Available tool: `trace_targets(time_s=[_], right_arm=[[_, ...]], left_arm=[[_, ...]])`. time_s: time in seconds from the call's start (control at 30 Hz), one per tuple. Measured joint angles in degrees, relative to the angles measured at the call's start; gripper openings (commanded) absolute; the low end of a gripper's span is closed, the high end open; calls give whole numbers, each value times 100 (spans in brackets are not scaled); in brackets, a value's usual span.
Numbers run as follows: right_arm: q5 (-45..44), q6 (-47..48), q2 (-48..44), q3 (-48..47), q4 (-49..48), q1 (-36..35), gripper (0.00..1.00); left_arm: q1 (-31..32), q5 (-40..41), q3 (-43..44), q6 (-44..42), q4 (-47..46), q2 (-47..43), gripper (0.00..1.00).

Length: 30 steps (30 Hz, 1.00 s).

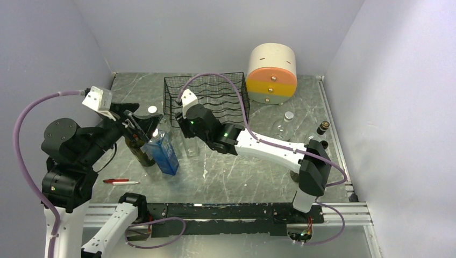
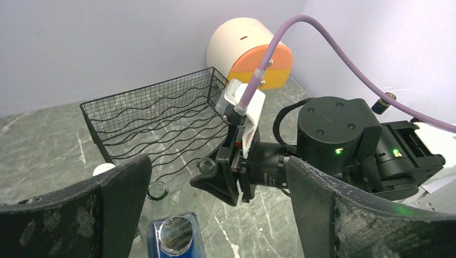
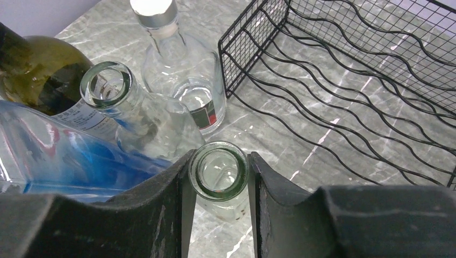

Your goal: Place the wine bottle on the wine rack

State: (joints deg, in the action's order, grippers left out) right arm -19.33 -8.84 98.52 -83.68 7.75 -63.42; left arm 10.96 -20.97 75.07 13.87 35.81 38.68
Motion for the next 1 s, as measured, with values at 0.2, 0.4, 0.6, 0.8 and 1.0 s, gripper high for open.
trace_targets(time_s=[0.2, 0.4, 0.6, 0.8, 1.0], right_arm=[[-136, 127, -2, 76, -155, -9, 11], [-291, 210, -173, 293, -278, -31, 0], [-553, 262, -782, 385, 92, 2, 0], [-769, -46, -1932, 634, 448, 264, 0], [-892, -599, -2806, 1082, 1049, 800, 0]], left_arm=[[0, 0, 0, -33, 9, -24, 100], [0, -79, -2, -125, -9, 24, 99], [0, -452, -4, -105, -310, 256, 96], [0, -1290, -114, 149, -1078, 839, 97], [173, -1781, -632, 483, -1974, 1300, 97]])
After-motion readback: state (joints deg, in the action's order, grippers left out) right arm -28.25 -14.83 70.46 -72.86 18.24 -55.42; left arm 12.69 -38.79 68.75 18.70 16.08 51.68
